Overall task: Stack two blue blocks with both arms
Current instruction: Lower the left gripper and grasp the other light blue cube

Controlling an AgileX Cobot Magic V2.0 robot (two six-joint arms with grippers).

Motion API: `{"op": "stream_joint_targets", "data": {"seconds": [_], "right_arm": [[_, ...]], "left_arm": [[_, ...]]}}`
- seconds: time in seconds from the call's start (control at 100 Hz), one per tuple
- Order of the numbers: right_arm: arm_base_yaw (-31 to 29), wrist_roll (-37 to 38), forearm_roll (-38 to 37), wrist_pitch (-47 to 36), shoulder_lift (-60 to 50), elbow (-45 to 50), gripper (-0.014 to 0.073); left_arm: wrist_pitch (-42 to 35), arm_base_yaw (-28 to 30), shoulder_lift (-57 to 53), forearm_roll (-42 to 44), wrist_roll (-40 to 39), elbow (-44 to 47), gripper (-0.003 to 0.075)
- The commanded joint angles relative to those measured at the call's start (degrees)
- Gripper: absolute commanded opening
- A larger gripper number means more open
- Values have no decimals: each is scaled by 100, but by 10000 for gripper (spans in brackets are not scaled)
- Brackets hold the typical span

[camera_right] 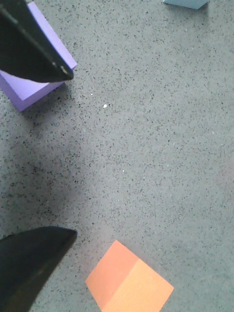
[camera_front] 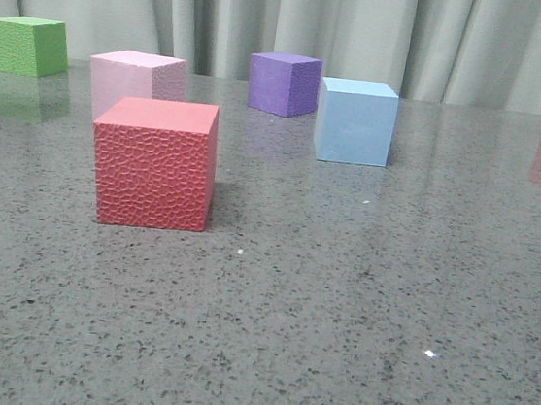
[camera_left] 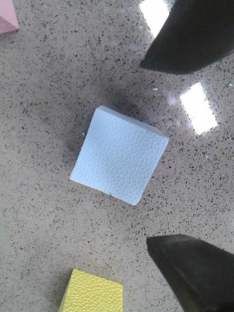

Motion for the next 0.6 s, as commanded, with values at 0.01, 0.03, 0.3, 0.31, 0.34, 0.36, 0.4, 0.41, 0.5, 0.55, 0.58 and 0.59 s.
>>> {"op": "stream_joint_targets", "data": {"seconds": [0.01, 0.03, 0.3, 0.31, 0.34, 0.36, 0.4, 0.41, 0.5, 0.55, 0.58, 0.59], "right_arm": [[-31, -41, -119, -411, -36, -143, 600], [-31, -41, -119, -416, -36, -143, 600], [-31, -41, -119, -482, -36, -143, 600], [-31, -41, -119, -482, -36, -143, 600], [-31, -41, -119, -482, -36, -143, 600], [-31, -41, -119, -482, -36, -143, 600], [-31, -41, -119, -486, -36, -143, 600], [-31, -41, -119, -486, -36, -143, 600], [-31, -41, -119, -486, -36, -143, 600], [-31, -41, -119, -486, -36, -143, 600], [-31, -41, -119, -486, -36, -143, 600], [-31, -41, -119, -486, -36, -143, 600]], "left_arm": [[-239, 9, -181, -50, 12, -205, 640], [-239, 9, -181, -80, 12, -205, 640], [-294, 9, -56, -265, 661, -205, 640], [-294, 9, -37, -275, 686, -205, 640], [-294, 9, 5, -291, 747, -205, 640], [-294, 9, 28, -291, 759, -205, 640], [-294, 9, 92, -291, 789, -205, 640], [-294, 9, 94, -291, 797, -205, 640], [-283, 9, 207, -291, 940, -205, 640], [-299, 9, 253, -291, 1009, -205, 640], [-312, 9, 286, -291, 1030, -219, 640], [-312, 9, 304, -280, 1028, -219, 640]]}}
